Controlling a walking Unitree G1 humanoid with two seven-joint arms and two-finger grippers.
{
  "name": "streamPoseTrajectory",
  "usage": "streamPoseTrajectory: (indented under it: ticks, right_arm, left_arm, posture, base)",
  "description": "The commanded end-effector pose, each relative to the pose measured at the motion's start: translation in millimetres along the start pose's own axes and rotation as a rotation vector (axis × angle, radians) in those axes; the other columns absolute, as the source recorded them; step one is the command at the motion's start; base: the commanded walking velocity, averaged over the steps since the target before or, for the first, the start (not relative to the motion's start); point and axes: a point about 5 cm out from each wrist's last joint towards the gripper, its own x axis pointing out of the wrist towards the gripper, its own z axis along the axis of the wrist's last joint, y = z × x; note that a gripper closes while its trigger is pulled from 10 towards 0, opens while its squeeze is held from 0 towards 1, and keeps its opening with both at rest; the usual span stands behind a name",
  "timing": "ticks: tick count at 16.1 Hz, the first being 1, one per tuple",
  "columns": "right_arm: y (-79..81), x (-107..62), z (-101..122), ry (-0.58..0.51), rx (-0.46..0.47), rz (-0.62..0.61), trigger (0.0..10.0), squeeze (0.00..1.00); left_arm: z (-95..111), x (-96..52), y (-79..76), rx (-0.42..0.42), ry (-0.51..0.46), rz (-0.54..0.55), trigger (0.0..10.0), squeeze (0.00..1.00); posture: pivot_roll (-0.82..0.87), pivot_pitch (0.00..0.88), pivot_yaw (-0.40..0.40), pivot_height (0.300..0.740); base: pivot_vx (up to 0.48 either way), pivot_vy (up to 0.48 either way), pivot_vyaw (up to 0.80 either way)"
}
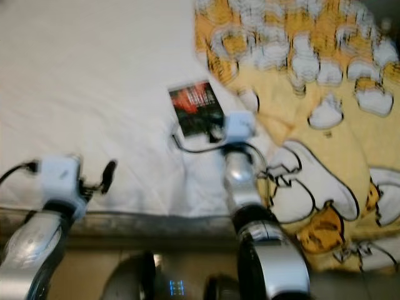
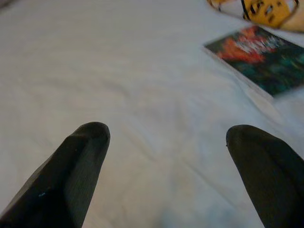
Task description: Clean up the room
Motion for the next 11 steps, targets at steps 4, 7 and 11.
streamPoseTrajectory:
  ticks: [4, 7, 11]
  right_arm:
    - [-22.8, -38.4, -15.7, 0.016, -0.066, -0.063, 10.0, 1.00]
    - [-25.4, -47.9, -25.1, 0.081, -0.060, -0.068, 10.0, 0.00]
    - [-27.5, -50.7, -17.9, 0.073, -0.046, -0.059, 10.0, 0.00]
  left_arm:
    - [9.9, 45.9, -8.3, 0.009, -0.069, -0.113, 10.0, 0.00]
    - [13.8, 57.8, -12.6, -0.019, -0.095, -0.176, 10.0, 0.00]
    - [16.1, 65.2, -25.8, 0.007, -0.139, -0.248, 10.0, 0.00]
  posture:
    - [0.04, 0.000, 0.049, 0.727]
    - [0.01, 0.000, 0.070, 0.723]
    - [0.00, 0.000, 0.074, 0.711]
  base:
    - [0.000, 0.000, 0.00]
    - [0.000, 0.160, -0.59]
    - [0.000, 0.472, -0.48]
